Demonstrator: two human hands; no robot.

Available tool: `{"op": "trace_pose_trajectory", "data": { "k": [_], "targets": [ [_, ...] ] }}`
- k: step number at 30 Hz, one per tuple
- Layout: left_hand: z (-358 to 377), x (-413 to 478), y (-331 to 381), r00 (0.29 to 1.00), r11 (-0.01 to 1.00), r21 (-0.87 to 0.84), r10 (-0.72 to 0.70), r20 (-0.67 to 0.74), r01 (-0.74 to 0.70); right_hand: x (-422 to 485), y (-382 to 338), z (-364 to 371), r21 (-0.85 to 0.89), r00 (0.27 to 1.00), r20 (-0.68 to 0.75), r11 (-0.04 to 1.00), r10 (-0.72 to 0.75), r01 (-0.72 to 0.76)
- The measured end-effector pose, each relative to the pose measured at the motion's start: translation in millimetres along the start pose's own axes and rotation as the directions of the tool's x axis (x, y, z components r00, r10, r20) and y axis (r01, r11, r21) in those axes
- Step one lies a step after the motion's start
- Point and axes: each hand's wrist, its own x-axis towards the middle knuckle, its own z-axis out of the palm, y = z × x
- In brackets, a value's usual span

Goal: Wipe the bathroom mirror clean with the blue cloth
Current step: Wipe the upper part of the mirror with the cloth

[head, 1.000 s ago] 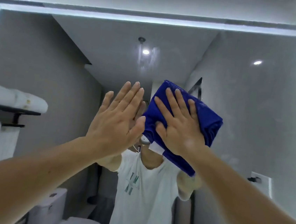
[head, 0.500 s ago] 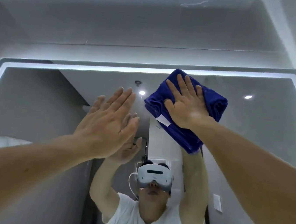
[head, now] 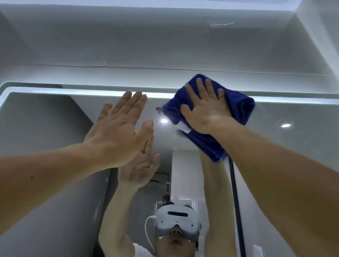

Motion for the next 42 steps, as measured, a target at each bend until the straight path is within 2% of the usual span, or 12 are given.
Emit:
{"op": "trace_pose_trajectory", "data": {
  "k": [5, 10, 15, 17, 20, 22, 26, 31, 33, 36, 38, 42],
  "targets": [
    [0, 6, 17, 0.998, 1.0, -0.006, -0.001, -0.066, 0.001, -47, -40, 13, 0.03, 0.957, -0.024, 0.957, -0.287, 0.288],
    [4, -5, 31, 1.0, 1.0, 0.019, 0.016, -0.027, -0.015, -157, -42, 30, 0.125, 0.844, 0.061, 0.843, -0.533, 0.523],
    [-1, -7, 34, 1.0, 0.999, 0.042, 0.025, 0.0, -0.025, -207, 11, 29, 0.095, 0.784, 0.112, 0.792, -0.611, 0.603],
    [-3, -5, 34, 0.999, 0.997, 0.061, 0.037, 0.015, -0.038, -180, 28, 21, 0.033, 0.842, 0.107, 0.849, -0.528, 0.528],
    [-1, -4, 32, 0.999, 0.997, 0.069, 0.038, 0.033, -0.04, -118, 46, 11, 0.003, 0.96, 0.057, 0.961, -0.276, 0.276],
    [1, -3, 29, 0.998, 0.996, 0.074, 0.035, 0.058, -0.04, -76, 48, 5, 0.038, 0.994, 0.031, 0.994, -0.105, 0.104],
    [3, 0, 20, 0.998, 0.998, 0.065, 0.021, 0.058, -0.025, -13, 21, -5, 0.086, 0.982, 0.09, 0.981, 0.166, -0.174],
    [-2, -3, 9, 0.999, 0.997, 0.064, 0.039, 0.004, -0.039, 11, -15, -5, 0.041, 0.956, 0.04, 0.955, 0.292, -0.293],
    [-3, -5, 8, 0.999, 0.997, 0.061, 0.044, -0.015, -0.043, 6, -15, -2, 0.042, 0.968, -0.013, 0.968, 0.249, -0.248],
    [-4, -2, 14, 0.998, 0.999, 0.039, 0.039, -0.046, -0.037, -7, -16, 6, 0.011, 0.998, -0.063, 1.0, 0.006, -0.005],
    [-1, -1, 23, 0.998, 0.999, 0.028, 0.021, -0.056, -0.019, -22, -25, 11, -0.03, 0.985, -0.067, 0.987, -0.159, 0.157],
    [4, -2, 46, 1.0, 1.0, 0.006, 0.021, -0.008, -0.021, -75, -26, 19, -0.03, 0.949, -0.023, 0.949, -0.315, 0.314]
  ]
}}
